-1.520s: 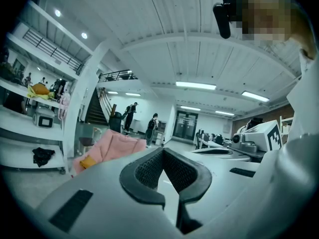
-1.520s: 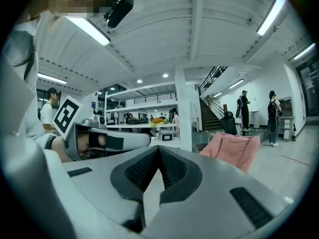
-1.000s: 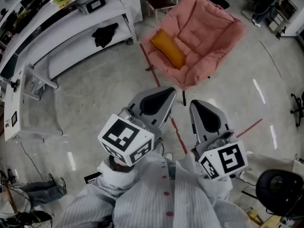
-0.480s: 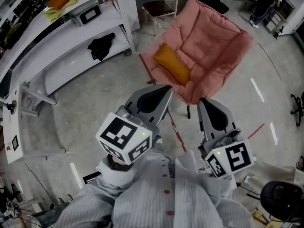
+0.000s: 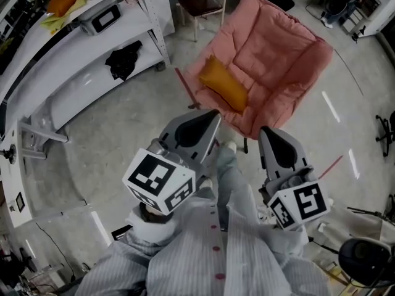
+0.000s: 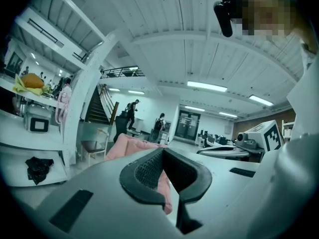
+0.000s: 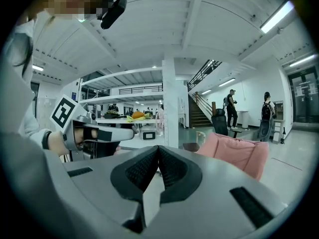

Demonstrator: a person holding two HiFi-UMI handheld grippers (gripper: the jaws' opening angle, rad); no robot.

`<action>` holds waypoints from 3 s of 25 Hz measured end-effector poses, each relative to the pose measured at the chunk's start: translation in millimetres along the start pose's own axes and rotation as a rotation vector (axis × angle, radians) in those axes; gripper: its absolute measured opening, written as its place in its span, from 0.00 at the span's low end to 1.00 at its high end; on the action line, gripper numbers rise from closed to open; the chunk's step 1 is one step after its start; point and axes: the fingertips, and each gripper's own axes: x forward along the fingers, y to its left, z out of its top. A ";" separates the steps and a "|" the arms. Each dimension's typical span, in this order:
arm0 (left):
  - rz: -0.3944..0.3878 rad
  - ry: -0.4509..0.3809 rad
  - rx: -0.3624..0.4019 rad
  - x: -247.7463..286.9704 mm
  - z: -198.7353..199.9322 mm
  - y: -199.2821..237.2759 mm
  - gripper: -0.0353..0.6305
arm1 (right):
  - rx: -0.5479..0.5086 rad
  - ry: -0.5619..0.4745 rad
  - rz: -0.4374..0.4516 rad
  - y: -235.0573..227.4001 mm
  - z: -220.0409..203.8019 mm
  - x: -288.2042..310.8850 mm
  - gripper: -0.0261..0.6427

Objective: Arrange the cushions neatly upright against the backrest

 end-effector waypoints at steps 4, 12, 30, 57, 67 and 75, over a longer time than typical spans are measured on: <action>0.016 -0.003 0.002 26.9 5.8 29.8 0.07 | 0.007 0.005 0.004 -25.7 -0.2 35.3 0.06; 0.027 0.014 0.015 120.2 28.7 93.4 0.07 | 0.006 0.001 0.006 -107.3 15.2 119.0 0.06; 0.017 0.133 0.042 318.2 50.2 177.5 0.07 | 0.091 0.065 -0.052 -288.5 18.0 234.6 0.06; 0.094 0.494 -0.011 384.1 -119.0 316.8 0.07 | 0.368 0.335 -0.147 -360.5 -174.3 340.9 0.06; 0.125 0.626 -0.020 384.0 -209.4 344.9 0.10 | 0.458 0.448 -0.167 -363.2 -289.3 353.1 0.06; 0.169 0.720 -0.004 383.3 -260.3 360.1 0.29 | 0.554 0.594 -0.135 -363.1 -395.7 352.3 0.20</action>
